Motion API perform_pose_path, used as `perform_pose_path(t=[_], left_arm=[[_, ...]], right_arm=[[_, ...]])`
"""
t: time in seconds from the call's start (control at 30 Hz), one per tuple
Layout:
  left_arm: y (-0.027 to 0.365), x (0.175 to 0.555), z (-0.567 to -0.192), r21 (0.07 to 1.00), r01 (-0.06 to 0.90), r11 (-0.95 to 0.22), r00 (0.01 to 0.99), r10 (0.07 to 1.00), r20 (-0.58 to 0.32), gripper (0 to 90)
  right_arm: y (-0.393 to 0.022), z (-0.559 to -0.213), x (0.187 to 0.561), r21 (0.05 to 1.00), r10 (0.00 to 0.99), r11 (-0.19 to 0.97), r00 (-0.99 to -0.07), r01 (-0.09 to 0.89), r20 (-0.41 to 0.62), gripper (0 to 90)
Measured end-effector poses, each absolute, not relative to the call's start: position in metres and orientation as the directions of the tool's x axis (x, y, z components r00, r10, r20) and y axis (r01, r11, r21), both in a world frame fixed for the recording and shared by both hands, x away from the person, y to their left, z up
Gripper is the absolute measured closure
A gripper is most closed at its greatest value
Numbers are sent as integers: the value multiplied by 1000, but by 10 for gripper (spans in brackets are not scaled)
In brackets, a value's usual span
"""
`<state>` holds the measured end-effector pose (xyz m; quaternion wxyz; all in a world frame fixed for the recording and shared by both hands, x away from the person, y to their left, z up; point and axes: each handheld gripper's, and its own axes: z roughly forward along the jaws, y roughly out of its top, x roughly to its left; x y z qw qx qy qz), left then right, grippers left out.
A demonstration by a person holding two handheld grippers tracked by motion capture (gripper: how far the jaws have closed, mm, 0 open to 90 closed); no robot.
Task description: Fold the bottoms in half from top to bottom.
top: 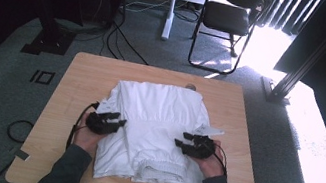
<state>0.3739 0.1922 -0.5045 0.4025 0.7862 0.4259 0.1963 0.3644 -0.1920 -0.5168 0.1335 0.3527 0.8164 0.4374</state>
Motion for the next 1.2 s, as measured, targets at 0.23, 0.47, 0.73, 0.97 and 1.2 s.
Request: perform_pose_path(t=[0.23,0.47,0.73,0.97,1.2], left_arm=[[208,407,-535,745,614,-262,462,884,-69,586],[205,411,-546,716,624,-314,473,881,-26,719],[206,404,-544,701,626,-342,499,866,-22,777],[205,383,-545,704,612,-360,527,849,-24,778],[205,355,-548,715,597,-364,548,836,-32,778]], right_arm=[[-197,-528,421,789,825,296,-560,538,73,463],[-193,-555,437,746,844,313,-532,587,65,457],[-195,-558,419,759,863,294,-502,581,50,461],[-200,-560,390,767,863,293,-502,571,45,461],[-207,-561,366,770,858,294,-512,567,50,461]])
